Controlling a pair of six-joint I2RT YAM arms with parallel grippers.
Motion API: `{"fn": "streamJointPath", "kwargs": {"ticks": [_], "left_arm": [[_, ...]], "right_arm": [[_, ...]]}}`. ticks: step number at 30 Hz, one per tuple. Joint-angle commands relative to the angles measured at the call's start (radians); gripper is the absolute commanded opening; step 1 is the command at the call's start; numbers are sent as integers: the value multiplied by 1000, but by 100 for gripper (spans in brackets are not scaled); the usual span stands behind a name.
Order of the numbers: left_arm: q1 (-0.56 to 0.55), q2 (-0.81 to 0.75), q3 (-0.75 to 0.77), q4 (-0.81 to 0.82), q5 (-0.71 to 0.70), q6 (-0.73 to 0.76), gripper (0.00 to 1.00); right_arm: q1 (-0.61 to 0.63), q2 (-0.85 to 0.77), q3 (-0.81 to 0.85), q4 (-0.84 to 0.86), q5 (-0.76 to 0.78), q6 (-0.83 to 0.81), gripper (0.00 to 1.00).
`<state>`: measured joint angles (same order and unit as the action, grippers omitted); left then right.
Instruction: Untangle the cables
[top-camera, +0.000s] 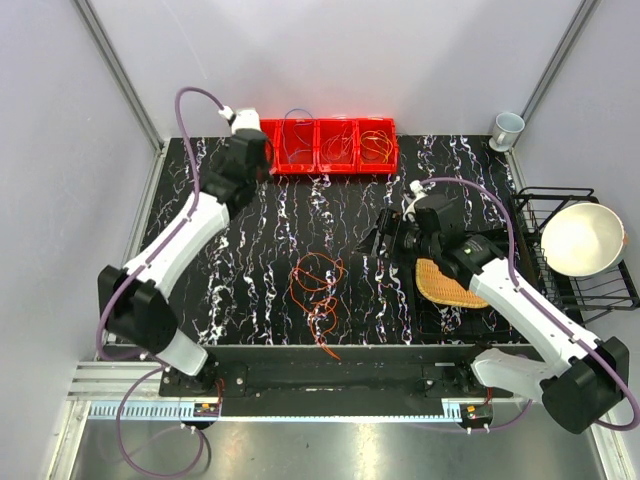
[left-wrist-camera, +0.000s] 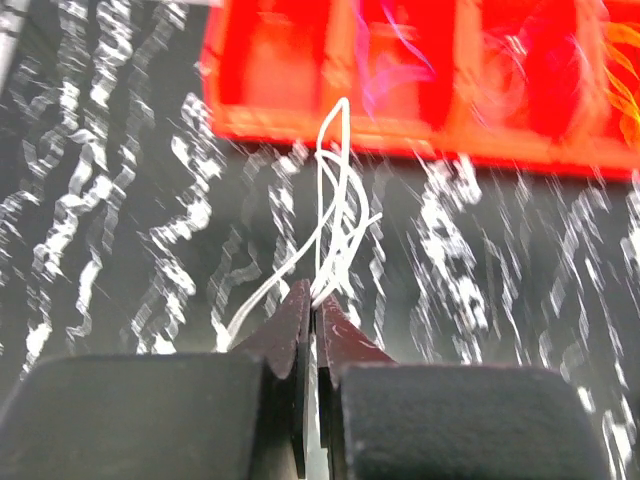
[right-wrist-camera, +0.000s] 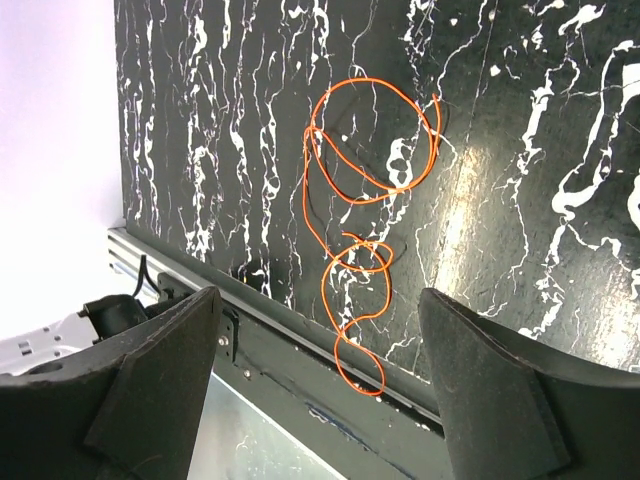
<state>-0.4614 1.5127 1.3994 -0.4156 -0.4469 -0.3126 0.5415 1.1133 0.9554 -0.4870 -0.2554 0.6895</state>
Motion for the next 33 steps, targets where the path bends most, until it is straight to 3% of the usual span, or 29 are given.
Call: {"fn": "streamJointPath", "kwargs": {"ticks": [1,3,7,12,21,27,32,33], "left_arm": [[95,107,131,102,10,79,0],[131,191,165,173,-15,115,0],[210,346,364,136,112,96,0],[274,457,372,323,250,67,0],[313,622,394,607,372,1,0],[313,730,501,612,404,3,0],[313,753,503,638,382,20,0],[313,754,504,637,379,23,7]], "right_arm": [[3,-47,-29,59,-35,1,85],[3,-52,-40,61,-38,4,85],[3,-43,-61,62,-47,4,85],[3,-4,-70,74,-30,-27,85],[3,120,-44,96,-27,-90,85],[3,206,-15,119,-50,-102,85],[3,238,-21,159,-71,-90,85],[3,240,-23,165,-76,-87,85]]}}
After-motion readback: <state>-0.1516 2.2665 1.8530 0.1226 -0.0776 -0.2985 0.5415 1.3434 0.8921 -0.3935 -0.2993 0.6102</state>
